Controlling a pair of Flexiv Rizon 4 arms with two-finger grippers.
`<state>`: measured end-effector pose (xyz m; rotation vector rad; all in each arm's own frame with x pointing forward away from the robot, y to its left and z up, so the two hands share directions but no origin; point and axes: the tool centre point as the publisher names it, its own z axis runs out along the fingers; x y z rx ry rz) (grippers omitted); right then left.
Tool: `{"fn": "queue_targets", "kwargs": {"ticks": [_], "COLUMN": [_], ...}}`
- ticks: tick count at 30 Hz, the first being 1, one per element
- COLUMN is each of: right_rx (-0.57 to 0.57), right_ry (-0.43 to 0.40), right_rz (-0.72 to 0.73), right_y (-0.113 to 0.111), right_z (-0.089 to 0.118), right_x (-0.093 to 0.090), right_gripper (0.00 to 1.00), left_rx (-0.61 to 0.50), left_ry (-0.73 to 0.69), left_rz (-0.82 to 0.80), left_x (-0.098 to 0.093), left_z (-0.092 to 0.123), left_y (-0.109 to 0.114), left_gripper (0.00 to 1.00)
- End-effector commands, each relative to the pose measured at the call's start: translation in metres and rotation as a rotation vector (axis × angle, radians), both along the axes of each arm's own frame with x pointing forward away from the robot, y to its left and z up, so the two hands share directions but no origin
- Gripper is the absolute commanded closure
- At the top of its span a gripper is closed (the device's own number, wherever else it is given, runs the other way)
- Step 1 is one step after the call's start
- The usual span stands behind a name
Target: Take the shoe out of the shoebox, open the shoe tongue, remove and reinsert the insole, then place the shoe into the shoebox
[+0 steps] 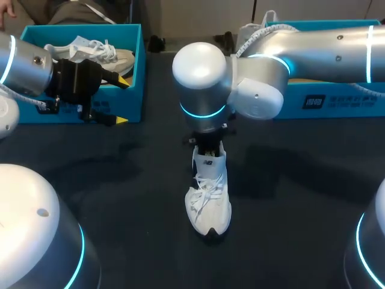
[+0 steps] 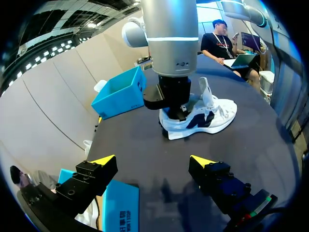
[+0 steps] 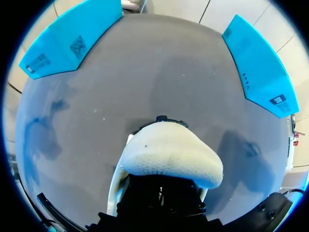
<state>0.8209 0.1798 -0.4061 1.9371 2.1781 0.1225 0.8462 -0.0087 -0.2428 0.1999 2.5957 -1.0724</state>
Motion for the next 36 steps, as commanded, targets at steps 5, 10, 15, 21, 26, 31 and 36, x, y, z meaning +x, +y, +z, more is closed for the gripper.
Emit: {"fn": "queue_targets", "kwargs": {"ticks": [5,10,15,21,26,31,36], "right_rx": [-0.030,-0.030,-0.041,-0.020,0.019,0.060,0.085], "right_ry": [0.090,0.140,0.204,0.326,0.414,0.445,0.462], "right_rz": [-0.041,-0.050,-0.059,-0.111,-0.129,-0.158,-0.154], "right_y": [0.005,0.008,0.006,0.000,0.001,0.004,0.006], "right_z": [0.015,0.033,0.048,0.057,0.059,0.057,0.058], "right_x": [-0.011,-0.023,-0.038,-0.061,-0.076,-0.081,-0.081], "right_gripper": [1.00,1.00,1.00,1.00,1.00,0.79,0.00], "left_rx": [0.002,0.002,0.002,0.002,0.002,0.002,0.002], "left_ry": [0.001,0.001,0.001,0.001,0.001,0.001,0.001], "left_rz": [0.000,0.000,0.000,0.000,0.000,0.000,0.000], "left_x": [0.000,0.000,0.000,0.000,0.000,0.000,0.000], "left_z": [0.000,0.000,0.000,0.000,0.000,0.000,0.000], "left_y": [0.000,0.000,0.000,0.000,0.000,0.000,0.000], "left_gripper": [0.00,0.00,0.00,0.00,0.00,0.00,0.00]}}
